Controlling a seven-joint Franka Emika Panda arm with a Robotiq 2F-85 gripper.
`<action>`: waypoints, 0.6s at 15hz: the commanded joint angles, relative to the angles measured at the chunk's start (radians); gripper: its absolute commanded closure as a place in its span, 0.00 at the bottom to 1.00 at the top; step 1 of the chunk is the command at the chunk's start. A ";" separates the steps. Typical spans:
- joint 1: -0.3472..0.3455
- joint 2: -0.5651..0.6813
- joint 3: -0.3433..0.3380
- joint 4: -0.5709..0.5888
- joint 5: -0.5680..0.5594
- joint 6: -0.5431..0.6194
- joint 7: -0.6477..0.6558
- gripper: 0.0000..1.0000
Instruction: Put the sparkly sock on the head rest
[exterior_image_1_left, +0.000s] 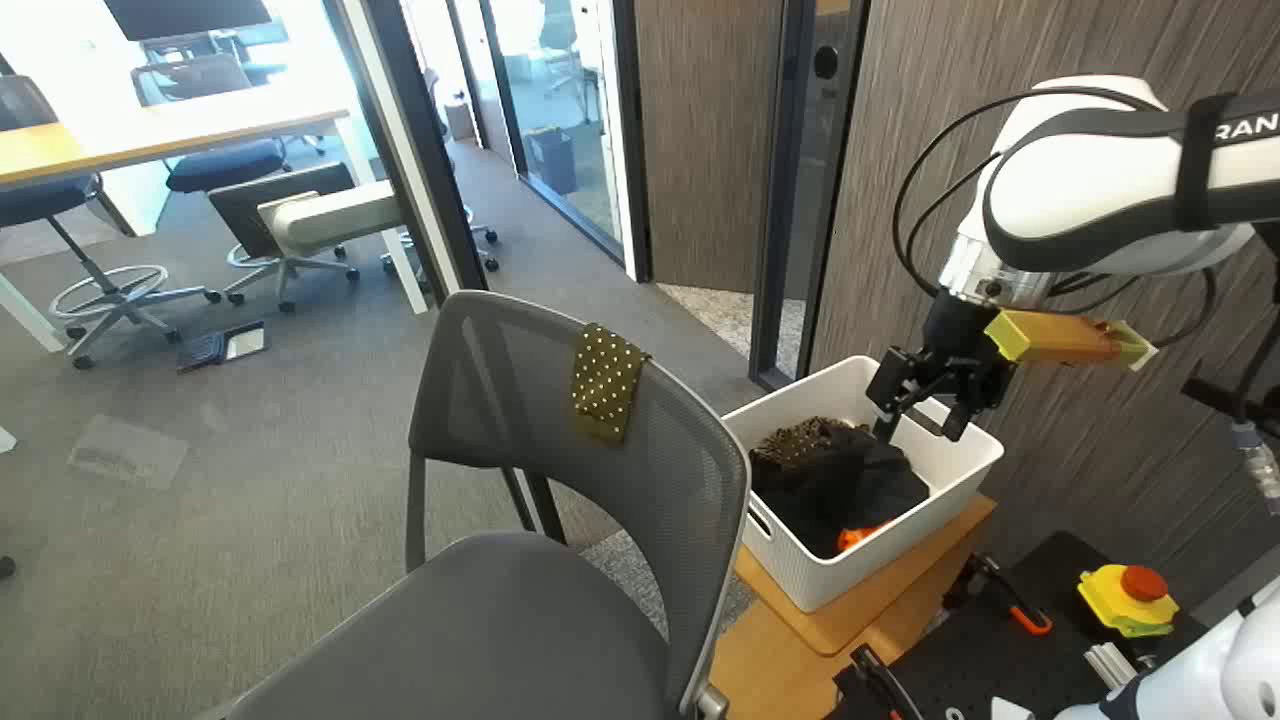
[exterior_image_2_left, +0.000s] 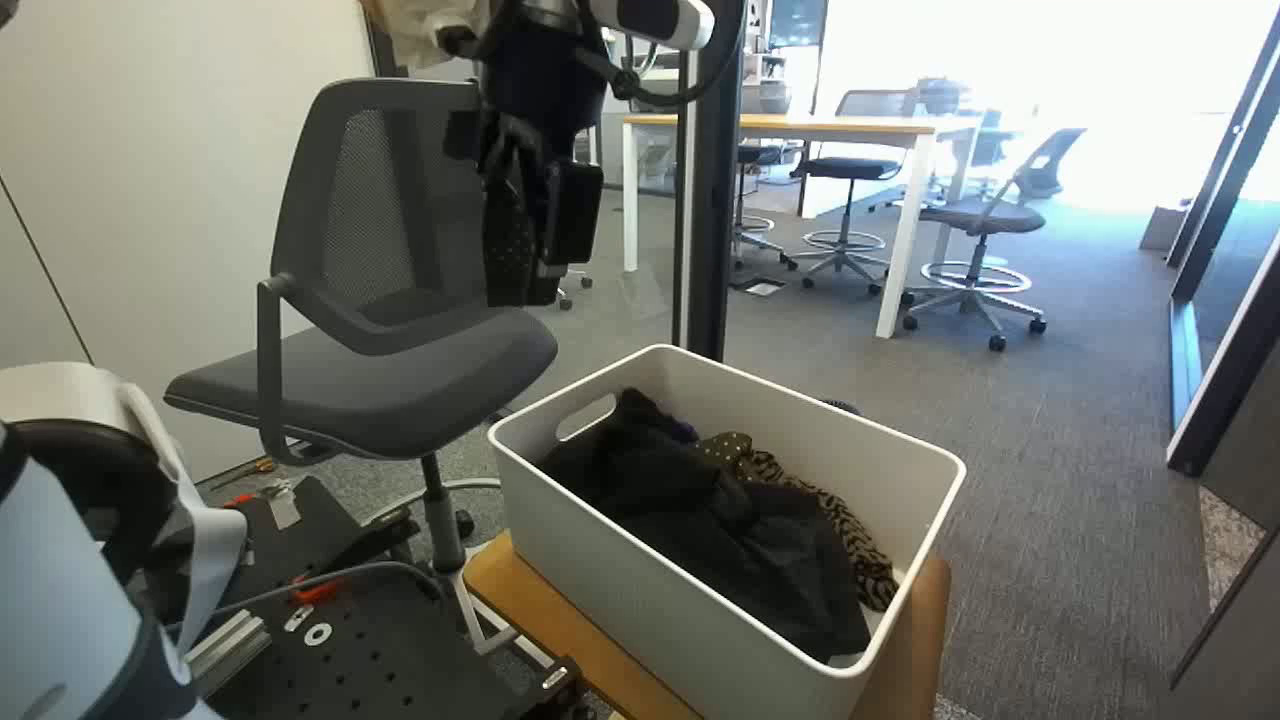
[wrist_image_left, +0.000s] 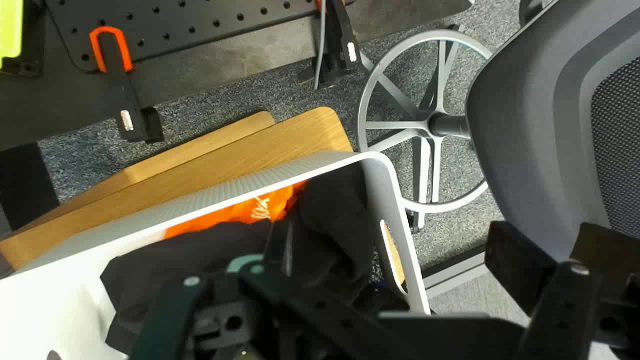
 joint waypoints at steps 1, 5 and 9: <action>-0.015 0.001 0.014 0.002 0.008 -0.004 -0.008 0.00; -0.015 0.000 0.014 0.002 0.008 -0.004 -0.008 0.00; -0.060 0.095 0.067 0.038 -0.016 0.107 0.118 0.00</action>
